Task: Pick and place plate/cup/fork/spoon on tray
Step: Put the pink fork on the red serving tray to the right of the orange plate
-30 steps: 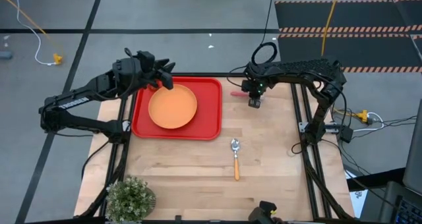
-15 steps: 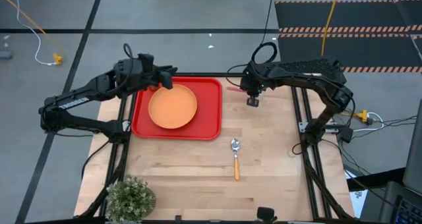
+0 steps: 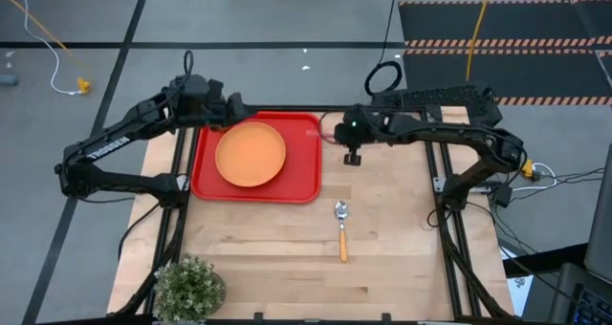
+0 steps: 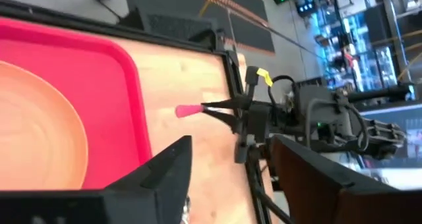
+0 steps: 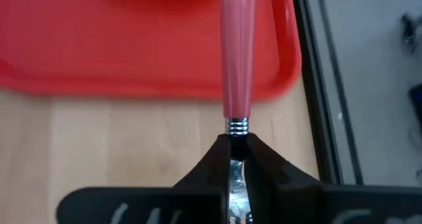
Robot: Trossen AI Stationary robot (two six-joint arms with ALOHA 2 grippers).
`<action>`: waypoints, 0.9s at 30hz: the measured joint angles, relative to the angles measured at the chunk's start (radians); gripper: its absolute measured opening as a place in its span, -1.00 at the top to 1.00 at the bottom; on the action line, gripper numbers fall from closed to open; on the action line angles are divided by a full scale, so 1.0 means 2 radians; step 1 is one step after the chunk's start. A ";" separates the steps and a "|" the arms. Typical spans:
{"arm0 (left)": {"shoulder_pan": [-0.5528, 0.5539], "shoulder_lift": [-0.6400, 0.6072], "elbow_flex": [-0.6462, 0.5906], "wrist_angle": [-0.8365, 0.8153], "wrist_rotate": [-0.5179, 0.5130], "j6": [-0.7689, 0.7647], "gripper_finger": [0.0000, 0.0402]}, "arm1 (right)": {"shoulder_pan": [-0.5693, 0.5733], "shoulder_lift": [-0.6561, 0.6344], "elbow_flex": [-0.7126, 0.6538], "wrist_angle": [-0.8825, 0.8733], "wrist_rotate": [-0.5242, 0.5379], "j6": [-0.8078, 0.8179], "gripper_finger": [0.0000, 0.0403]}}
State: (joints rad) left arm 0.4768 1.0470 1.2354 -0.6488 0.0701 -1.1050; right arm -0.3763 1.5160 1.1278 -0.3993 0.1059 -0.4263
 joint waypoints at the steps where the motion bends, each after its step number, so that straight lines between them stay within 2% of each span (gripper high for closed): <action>1: 0.001 0.000 0.000 -0.002 0.009 0.000 -0.13 | 0.011 -0.002 0.000 0.002 0.005 0.002 0.95; 7: 0.000 0.014 0.000 -0.018 0.058 0.007 -0.47 | 0.070 -0.012 0.000 0.049 0.015 0.044 0.96; 11: -0.011 0.040 0.000 -0.031 0.070 0.031 -0.63 | 0.099 -0.013 0.000 0.069 0.016 0.076 0.96; 14: -0.019 0.062 0.000 -0.036 0.071 0.038 -0.69 | 0.118 -0.014 0.000 0.077 0.050 0.087 0.96; 20: -0.023 0.114 0.000 -0.015 0.112 0.041 -0.63 | 0.133 -0.014 0.000 0.094 0.069 0.108 0.96; 27: -0.033 0.153 0.000 0.031 0.108 0.036 -0.45 | 0.134 -0.014 0.000 0.100 0.105 0.112 0.96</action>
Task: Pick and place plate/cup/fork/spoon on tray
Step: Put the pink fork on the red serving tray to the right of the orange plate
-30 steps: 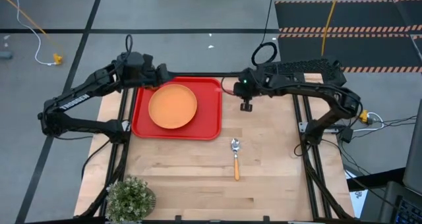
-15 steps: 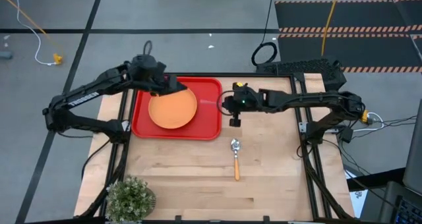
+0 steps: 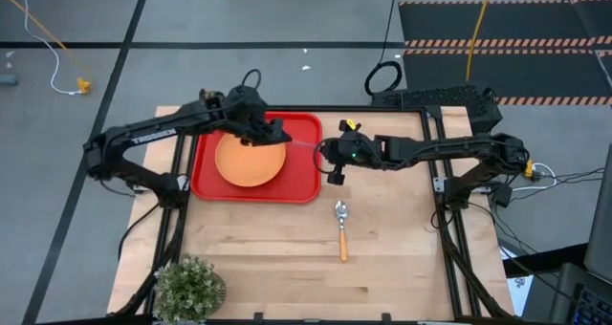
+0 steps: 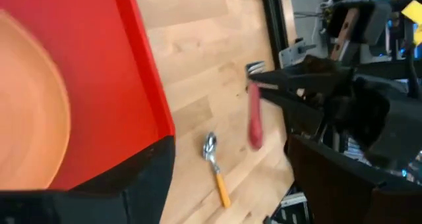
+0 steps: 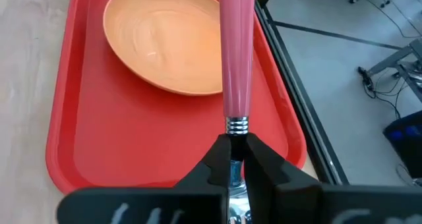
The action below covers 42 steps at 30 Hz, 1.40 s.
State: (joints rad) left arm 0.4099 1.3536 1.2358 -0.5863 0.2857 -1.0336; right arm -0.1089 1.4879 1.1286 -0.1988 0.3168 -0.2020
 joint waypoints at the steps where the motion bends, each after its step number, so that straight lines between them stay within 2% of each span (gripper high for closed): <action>1: 0.000 0.004 0.000 0.008 -0.001 -0.003 -0.42 | 0.000 0.000 0.000 0.000 0.000 0.000 0.96; 5: 0.000 0.018 0.000 0.053 -0.003 -0.014 -0.33 | -0.001 0.000 0.000 -0.001 0.000 0.000 0.96; 17: -0.006 0.050 0.000 0.079 0.002 -0.039 -0.03 | -0.001 0.000 0.000 -0.008 0.013 -0.008 0.96; 36: -0.009 0.050 0.000 0.091 -0.005 -0.025 0.82 | -0.012 0.000 0.000 -0.010 0.017 -0.031 0.96; 42: -0.009 0.050 0.000 0.104 -0.011 -0.017 0.84 | -0.012 0.000 -0.001 -0.001 0.017 -0.017 0.85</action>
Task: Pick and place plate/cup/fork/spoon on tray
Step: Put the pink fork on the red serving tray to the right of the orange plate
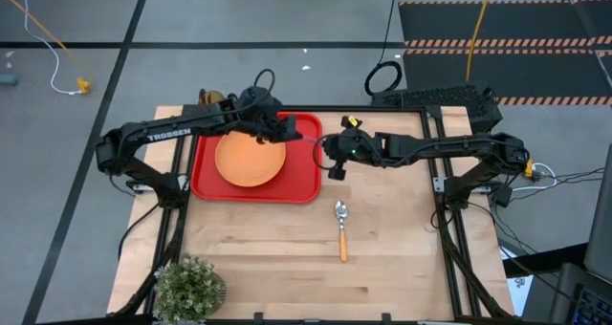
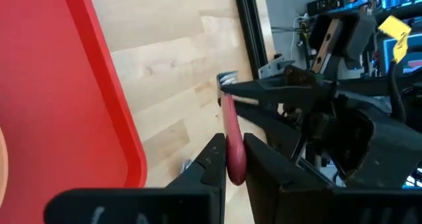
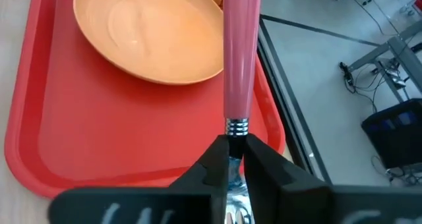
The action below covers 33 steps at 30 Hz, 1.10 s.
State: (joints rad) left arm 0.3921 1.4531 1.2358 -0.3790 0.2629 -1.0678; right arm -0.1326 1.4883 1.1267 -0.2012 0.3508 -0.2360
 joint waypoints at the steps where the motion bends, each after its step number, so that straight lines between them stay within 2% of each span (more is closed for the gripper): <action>1: 0.001 0.000 0.000 0.005 -0.002 0.000 0.84 | 0.001 0.000 0.000 0.002 0.000 0.011 0.81; 6: 0.012 0.000 0.000 0.019 0.000 0.007 0.84 | 0.001 -0.007 0.000 0.009 0.000 0.085 0.55; 14: 0.035 0.000 0.000 0.026 0.012 0.040 0.84 | 0.002 -0.053 0.000 0.008 0.006 0.182 0.12; 18: 0.046 -0.012 -0.001 0.060 0.017 0.054 0.84 | -0.004 -0.089 0.000 0.012 0.008 0.279 -0.02; 22: 0.057 -0.023 -0.001 0.118 0.008 0.061 0.84 | -0.012 -0.119 0.001 0.018 0.007 0.408 -0.08; 27: 0.066 -0.032 -0.001 0.220 -0.016 0.096 0.84 | -0.013 -0.134 0.001 0.055 0.007 0.514 -0.08; 33: 0.063 -0.032 -0.001 0.358 -0.026 0.178 0.84 | -0.020 -0.111 0.001 0.218 0.009 0.602 -0.07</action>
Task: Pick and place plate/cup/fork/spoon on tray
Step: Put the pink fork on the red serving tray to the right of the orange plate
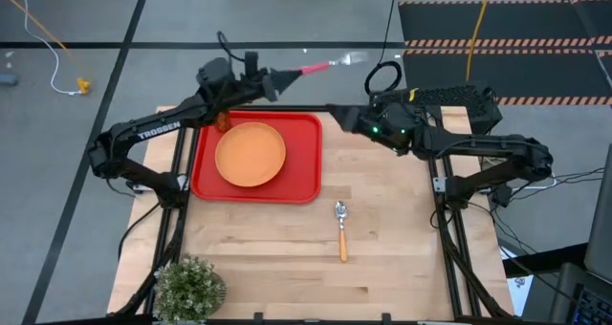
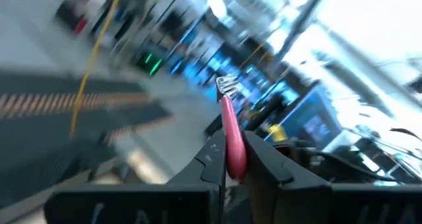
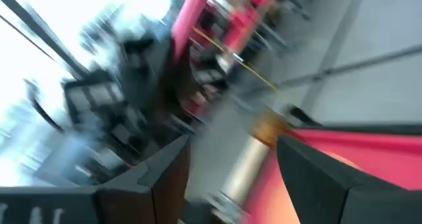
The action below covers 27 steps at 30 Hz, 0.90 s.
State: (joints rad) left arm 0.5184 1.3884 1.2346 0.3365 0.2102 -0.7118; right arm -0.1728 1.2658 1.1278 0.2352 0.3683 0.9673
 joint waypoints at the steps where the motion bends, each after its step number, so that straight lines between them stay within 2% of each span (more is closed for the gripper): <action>1: -0.002 0.000 0.000 0.017 -0.003 0.011 0.84 | -0.004 0.006 0.000 0.039 0.000 0.007 -0.07; 6: -0.015 0.000 0.000 0.071 -0.045 0.042 0.84 | -0.029 0.039 0.000 0.198 0.000 0.014 -0.07; 11: -0.035 0.000 0.000 0.098 -0.081 0.048 0.84 | -0.056 0.063 0.000 0.283 -0.002 0.021 -0.07; 19: -0.076 0.000 0.000 0.099 -0.145 0.071 0.84 | -0.079 0.065 0.000 0.307 -0.002 0.019 -0.07; 27: -0.088 0.003 0.000 0.078 -0.196 0.070 0.84 | -0.087 0.065 0.000 0.307 -0.017 -0.004 -0.07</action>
State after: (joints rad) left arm 0.3416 1.3947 1.2354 0.4931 -0.1817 -0.5714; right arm -0.3462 1.3960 1.1278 0.8497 0.3340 0.9589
